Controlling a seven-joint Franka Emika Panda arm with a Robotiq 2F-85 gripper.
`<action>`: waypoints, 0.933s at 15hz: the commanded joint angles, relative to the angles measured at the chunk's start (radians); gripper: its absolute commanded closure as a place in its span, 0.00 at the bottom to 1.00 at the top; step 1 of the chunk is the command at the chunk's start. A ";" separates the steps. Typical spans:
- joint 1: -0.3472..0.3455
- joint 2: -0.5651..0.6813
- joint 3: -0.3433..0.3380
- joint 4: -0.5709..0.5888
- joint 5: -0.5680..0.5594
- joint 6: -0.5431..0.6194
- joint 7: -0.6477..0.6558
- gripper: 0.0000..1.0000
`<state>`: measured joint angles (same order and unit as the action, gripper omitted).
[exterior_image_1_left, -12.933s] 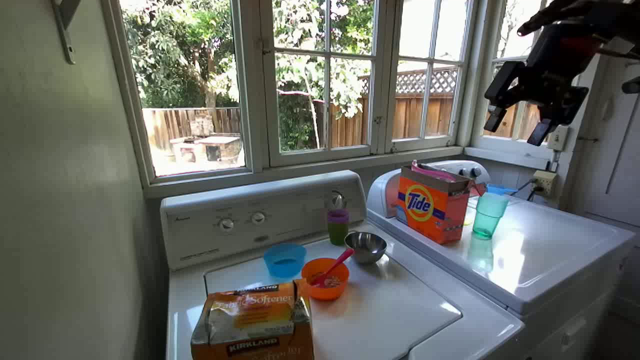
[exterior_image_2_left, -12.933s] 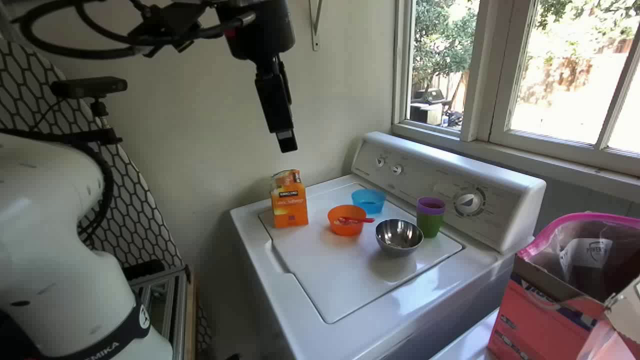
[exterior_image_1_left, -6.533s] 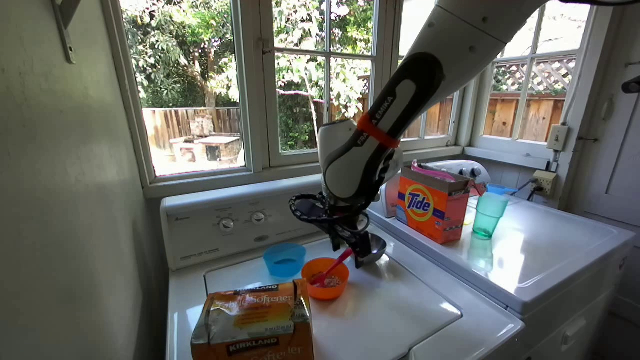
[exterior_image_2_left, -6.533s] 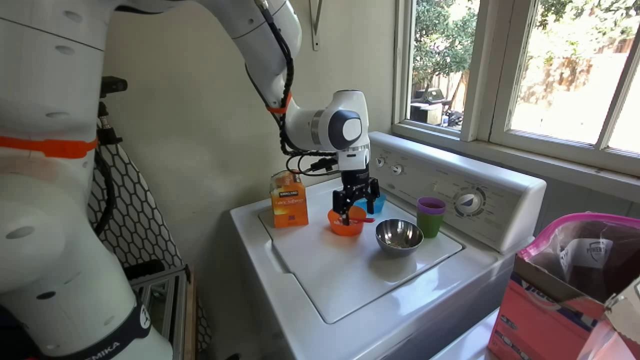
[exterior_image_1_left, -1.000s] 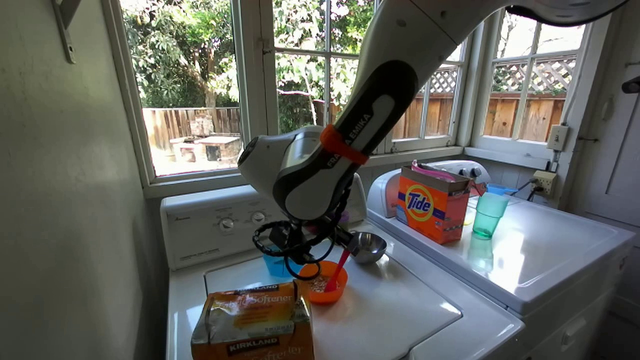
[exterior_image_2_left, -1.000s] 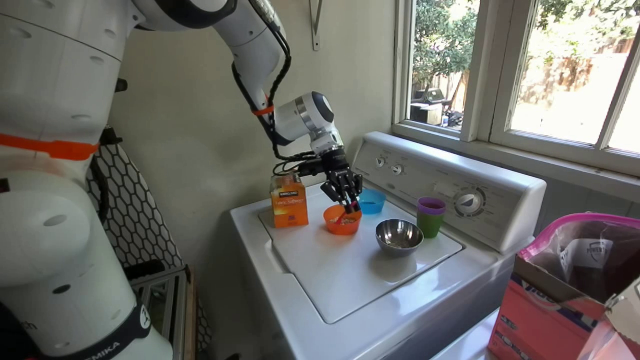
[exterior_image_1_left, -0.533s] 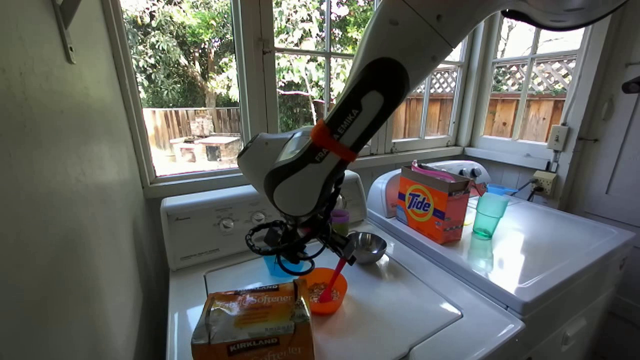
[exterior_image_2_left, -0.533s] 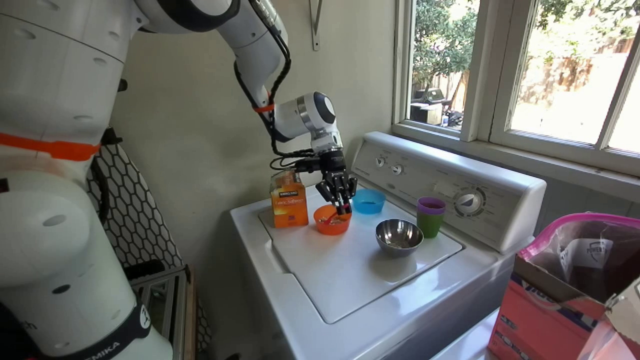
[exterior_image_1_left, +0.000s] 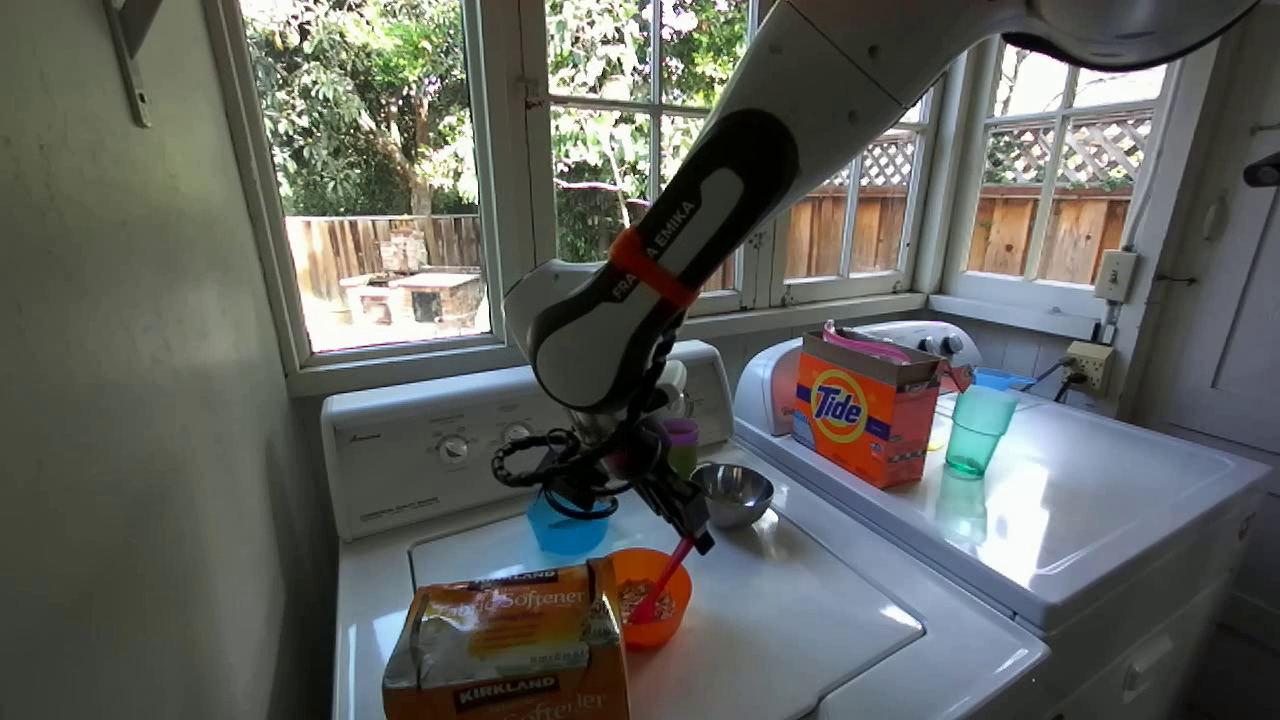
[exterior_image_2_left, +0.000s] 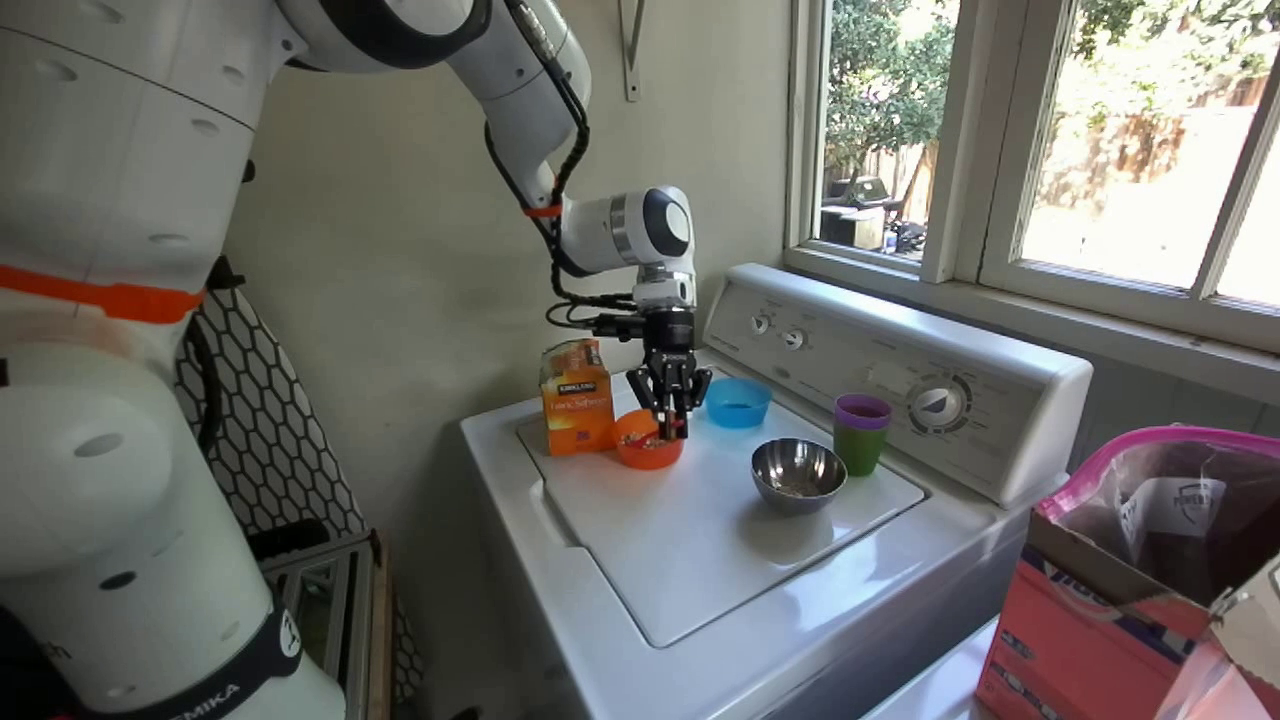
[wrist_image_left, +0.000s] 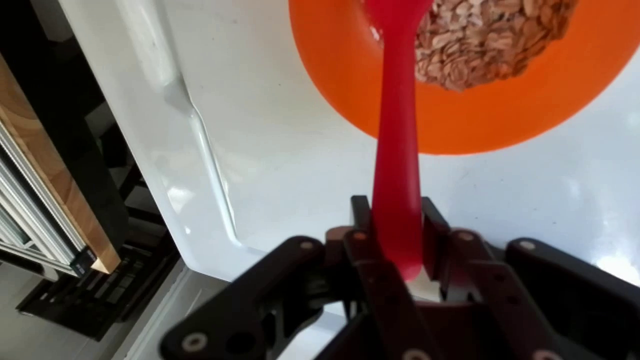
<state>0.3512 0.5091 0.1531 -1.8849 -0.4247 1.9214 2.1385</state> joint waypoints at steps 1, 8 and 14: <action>-0.025 0.027 -0.013 0.021 0.110 0.028 -0.059 0.94; -0.074 0.037 -0.030 0.012 0.261 0.095 -0.157 0.94; -0.093 0.044 -0.044 -0.002 0.357 0.170 -0.222 0.94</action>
<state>0.2657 0.5429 0.1163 -1.8782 -0.1284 2.0420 1.9604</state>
